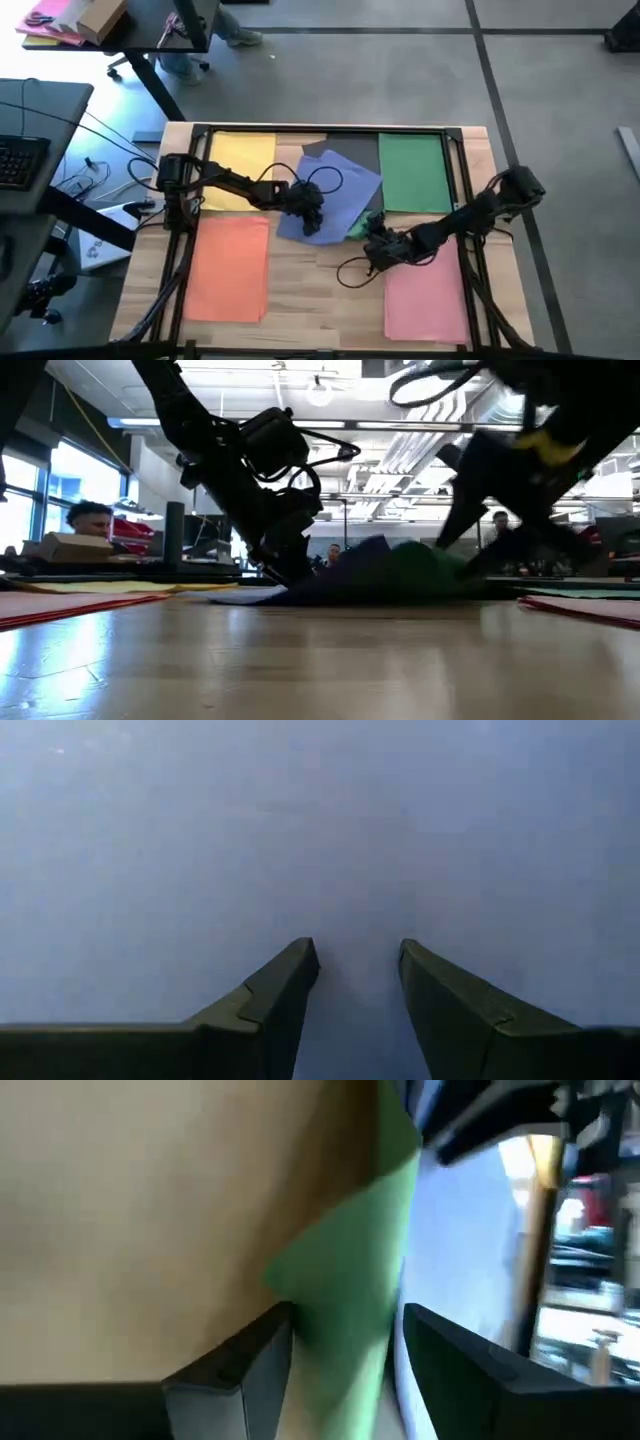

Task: Organize paper
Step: Stack the green paper on top of the stacked green papers

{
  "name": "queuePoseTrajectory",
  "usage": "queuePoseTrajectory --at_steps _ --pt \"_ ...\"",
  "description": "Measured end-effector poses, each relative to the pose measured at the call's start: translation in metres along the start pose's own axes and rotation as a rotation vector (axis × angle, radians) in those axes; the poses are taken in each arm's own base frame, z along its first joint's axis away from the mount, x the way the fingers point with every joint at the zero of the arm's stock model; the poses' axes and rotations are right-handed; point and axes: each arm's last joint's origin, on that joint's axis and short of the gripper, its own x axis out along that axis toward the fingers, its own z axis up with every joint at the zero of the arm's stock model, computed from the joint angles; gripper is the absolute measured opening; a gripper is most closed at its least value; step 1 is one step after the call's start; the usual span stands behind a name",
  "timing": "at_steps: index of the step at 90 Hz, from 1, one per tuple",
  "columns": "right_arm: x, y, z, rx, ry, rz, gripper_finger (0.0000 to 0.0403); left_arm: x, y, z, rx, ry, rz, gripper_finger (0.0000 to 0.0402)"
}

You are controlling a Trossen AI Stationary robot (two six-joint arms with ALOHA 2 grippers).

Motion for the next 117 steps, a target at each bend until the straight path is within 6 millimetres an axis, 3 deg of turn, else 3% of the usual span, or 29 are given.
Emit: queuePoseTrajectory --at_steps 14,32,48,66,90,106,117 --pt "-0.016 -0.002 -0.003 0.088 -0.04 0.141 0.0177 0.0 0.001 0.0 -0.001 0.0 0.001 0.0145" --pt "-0.008 0.012 -0.012 0.105 -0.011 0.268 0.0177 0.001 0.001 0.0 -0.001 -0.005 0.001 0.0145" --pt "0.007 0.022 -0.015 0.011 0.033 0.185 0.0177 0.001 0.001 0.0 0.013 -0.009 0.001 0.0145" --pt "0.012 0.019 -0.004 -0.037 -0.04 0.083 0.0177 0.001 0.001 0.0 0.017 -0.01 0.0 0.0145" --pt "0.004 0.005 0.016 -0.008 -0.095 -0.007 0.0177 0.001 0.001 0.0 0.018 -0.01 0.001 0.0145" --pt "0.0 0.0 0.03 0.098 -0.177 0.046 0.0177 0.001 0.001 0.0 0.019 -0.011 0.003 0.0145" --pt "0.0 0.002 0.025 0.167 -0.127 0.074 0.0177 0.001 0.001 0.0 0.019 -0.011 0.003 0.0145"
